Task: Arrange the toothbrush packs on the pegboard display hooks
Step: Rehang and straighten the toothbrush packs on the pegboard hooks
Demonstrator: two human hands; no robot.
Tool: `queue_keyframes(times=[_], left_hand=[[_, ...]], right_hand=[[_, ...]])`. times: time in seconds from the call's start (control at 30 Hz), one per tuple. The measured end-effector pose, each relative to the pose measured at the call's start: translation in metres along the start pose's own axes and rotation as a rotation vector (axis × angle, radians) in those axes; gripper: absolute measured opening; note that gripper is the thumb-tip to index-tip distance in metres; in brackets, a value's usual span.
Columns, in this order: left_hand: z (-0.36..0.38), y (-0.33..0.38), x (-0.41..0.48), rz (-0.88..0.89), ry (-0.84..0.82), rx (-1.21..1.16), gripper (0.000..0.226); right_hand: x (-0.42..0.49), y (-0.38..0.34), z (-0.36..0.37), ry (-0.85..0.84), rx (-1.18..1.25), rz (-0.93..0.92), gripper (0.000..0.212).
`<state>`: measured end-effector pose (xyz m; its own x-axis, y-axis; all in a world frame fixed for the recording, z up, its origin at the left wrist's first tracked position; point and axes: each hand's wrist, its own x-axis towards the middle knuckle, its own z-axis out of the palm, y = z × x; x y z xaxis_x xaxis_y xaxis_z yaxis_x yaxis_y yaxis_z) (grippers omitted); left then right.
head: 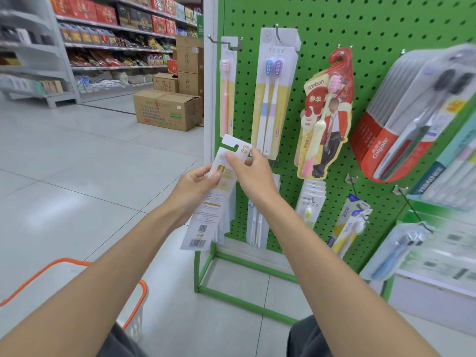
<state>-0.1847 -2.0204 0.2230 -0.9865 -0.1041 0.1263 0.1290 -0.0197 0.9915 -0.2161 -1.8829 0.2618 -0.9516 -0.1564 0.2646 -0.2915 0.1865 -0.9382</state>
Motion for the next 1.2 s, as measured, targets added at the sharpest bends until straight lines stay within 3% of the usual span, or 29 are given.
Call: queue_keyframes(times=[0.13,0.2,0.27,0.37,0.5,0.6,0.73,0.87,1.0,1.2], left_hand=[[0.001,0.001,-0.002,0.162,0.025,0.186,0.043],[0.001,0.002,-0.002,0.189,0.004,0.223,0.050],[0.001,0.004,-0.003,0.186,-0.026,0.240,0.058],[0.003,0.006,-0.004,0.163,-0.065,0.225,0.063],[0.006,0.010,-0.005,0.104,-0.071,0.123,0.045],[0.011,0.013,-0.007,0.110,0.001,0.094,0.023],[0.013,0.021,0.003,0.171,0.232,0.114,0.008],[0.005,0.045,0.022,0.094,0.200,0.035,0.025],[-0.006,0.074,0.034,0.116,0.238,-0.001,0.017],[-0.033,0.126,0.071,0.211,0.426,-0.025,0.022]], right_hand=[[0.000,0.001,0.005,-0.031,0.009,0.035,0.050],[0.000,0.000,0.004,-0.030,0.040,0.077,0.068],[0.000,-0.003,0.002,-0.054,0.089,0.111,0.071],[0.001,-0.004,0.000,-0.072,0.109,0.117,0.052],[0.001,-0.001,-0.002,0.027,0.154,0.048,0.028],[0.003,0.000,-0.006,0.123,0.166,0.020,0.031],[0.003,-0.006,-0.002,0.077,0.147,-0.006,0.031],[0.012,-0.018,0.006,0.059,0.156,0.008,0.030],[0.026,-0.041,0.012,0.014,0.106,0.002,0.028],[0.058,-0.097,0.006,-0.032,-0.118,-0.094,0.041]])
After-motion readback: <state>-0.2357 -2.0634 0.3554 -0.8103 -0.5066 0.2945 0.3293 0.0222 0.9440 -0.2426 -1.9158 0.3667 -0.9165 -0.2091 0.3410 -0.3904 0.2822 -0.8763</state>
